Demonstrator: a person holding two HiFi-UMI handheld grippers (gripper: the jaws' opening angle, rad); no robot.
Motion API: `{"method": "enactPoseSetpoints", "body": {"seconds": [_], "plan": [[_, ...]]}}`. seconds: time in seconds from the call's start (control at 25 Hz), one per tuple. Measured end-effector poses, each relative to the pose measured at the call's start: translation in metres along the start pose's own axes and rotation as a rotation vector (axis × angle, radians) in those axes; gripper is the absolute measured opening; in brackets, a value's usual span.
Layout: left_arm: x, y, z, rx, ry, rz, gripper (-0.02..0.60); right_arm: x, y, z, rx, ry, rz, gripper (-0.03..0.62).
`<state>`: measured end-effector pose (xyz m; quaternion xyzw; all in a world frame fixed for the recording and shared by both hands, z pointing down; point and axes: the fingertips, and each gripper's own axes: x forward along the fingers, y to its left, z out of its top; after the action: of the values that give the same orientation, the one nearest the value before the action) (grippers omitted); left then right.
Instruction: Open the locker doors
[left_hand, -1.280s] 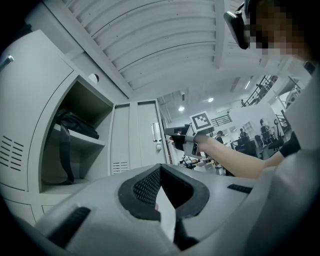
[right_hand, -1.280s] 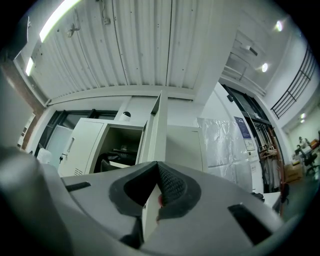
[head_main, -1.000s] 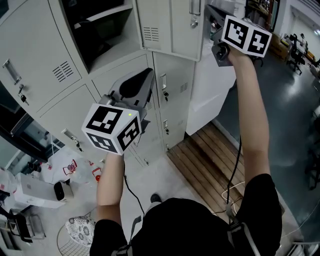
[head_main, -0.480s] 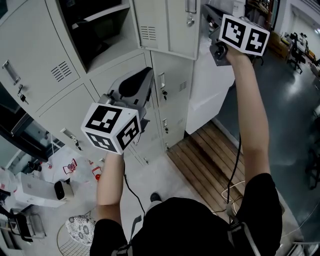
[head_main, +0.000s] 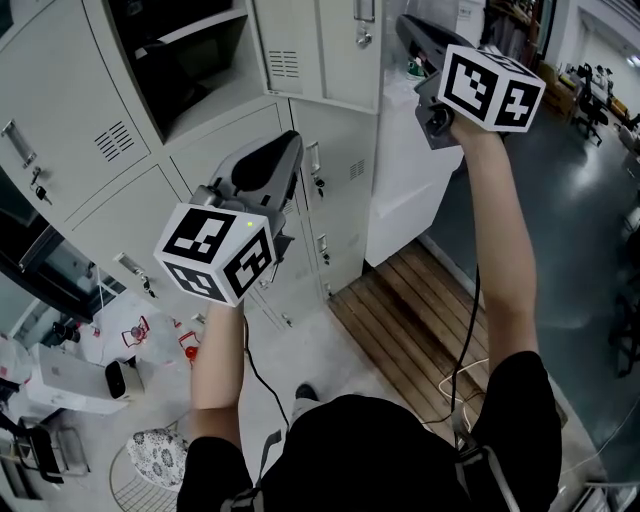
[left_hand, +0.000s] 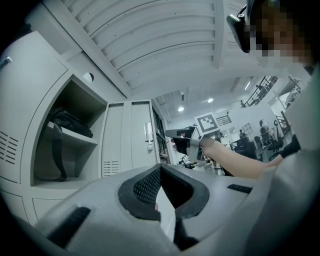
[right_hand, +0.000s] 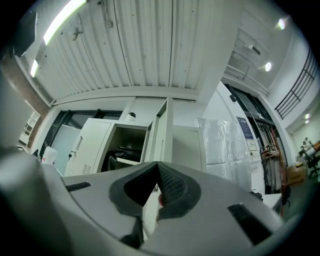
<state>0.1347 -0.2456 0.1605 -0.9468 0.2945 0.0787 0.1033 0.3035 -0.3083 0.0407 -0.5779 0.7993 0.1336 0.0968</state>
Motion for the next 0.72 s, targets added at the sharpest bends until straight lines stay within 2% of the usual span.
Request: {"method": "enactPoseSetpoints", "body": {"seconds": [0.72], "plan": [[0.008,-0.037,-0.030,-0.095,-0.001,-0.046,0.015,-0.080,0.070,-0.053,-0.005,0.033,0.122,0.005]]}}
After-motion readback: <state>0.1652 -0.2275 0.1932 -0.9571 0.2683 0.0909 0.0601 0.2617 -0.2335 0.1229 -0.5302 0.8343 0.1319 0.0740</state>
